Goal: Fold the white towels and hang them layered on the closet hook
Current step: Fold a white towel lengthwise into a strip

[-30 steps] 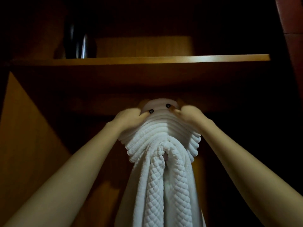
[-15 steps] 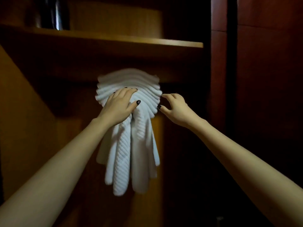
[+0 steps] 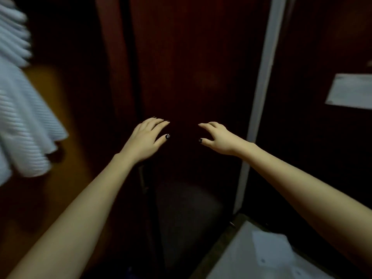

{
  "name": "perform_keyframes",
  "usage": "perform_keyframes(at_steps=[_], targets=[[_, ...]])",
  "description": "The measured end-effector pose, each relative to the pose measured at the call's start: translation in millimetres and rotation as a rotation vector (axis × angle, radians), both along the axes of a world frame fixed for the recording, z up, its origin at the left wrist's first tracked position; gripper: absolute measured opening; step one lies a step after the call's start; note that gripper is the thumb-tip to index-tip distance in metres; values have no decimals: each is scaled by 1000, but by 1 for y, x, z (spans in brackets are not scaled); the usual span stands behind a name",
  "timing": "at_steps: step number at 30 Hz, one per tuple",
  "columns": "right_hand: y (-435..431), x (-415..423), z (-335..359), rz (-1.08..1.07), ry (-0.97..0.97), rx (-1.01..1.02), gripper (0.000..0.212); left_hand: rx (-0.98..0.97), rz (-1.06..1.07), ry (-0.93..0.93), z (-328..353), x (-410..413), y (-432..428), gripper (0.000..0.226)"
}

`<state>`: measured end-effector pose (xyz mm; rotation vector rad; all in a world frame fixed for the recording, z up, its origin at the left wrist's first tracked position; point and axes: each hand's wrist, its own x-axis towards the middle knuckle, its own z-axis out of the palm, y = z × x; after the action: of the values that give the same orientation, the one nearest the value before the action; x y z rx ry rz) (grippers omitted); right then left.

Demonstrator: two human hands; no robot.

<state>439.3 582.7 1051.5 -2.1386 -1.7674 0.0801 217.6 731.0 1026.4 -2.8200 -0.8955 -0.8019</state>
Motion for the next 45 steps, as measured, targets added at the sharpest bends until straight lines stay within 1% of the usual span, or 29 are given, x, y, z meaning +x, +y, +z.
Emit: perform_keyframes(at_steps=[5, 8, 15, 18, 21, 24, 27, 31, 35, 41, 45], targets=[[-73, 113, -45, -257, 57, -102, 61, -79, -199, 65, -37, 140, -27, 55], [-112, 175, -68, -392, 86, -160, 61, -93, -323, 100, -53, 222, -48, 55], [-165, 319, -112, -581, 124, -195, 62, -4, -509, 287, -89, 411, -87, 56], [-178, 380, -138, -645, 159, -235, 64, -44, -556, 340, -108, 482, -102, 57], [-187, 437, -165, -703, 169, -258, 66, -72, -552, 380, -131, 540, -107, 58], [-190, 486, -195, -772, 190, -246, 66, -117, -547, 413, -162, 587, -108, 58], [-193, 520, -240, -796, 226, -302, 65, -154, -561, 471, -204, 628, -112, 58], [-191, 562, -320, -781, 235, -395, 64, -171, -594, 507, -280, 688, -115, 58], [-188, 605, -421, -800, 252, -460, 64, -217, -645, 520, -383, 743, -117, 59], [-174, 668, -617, -850, 307, -510, 65, -257, -676, 512, -591, 811, -111, 59], [-165, 702, -743, -855, 325, -488, 62, -244, -670, 548, -714, 846, -105, 60]])
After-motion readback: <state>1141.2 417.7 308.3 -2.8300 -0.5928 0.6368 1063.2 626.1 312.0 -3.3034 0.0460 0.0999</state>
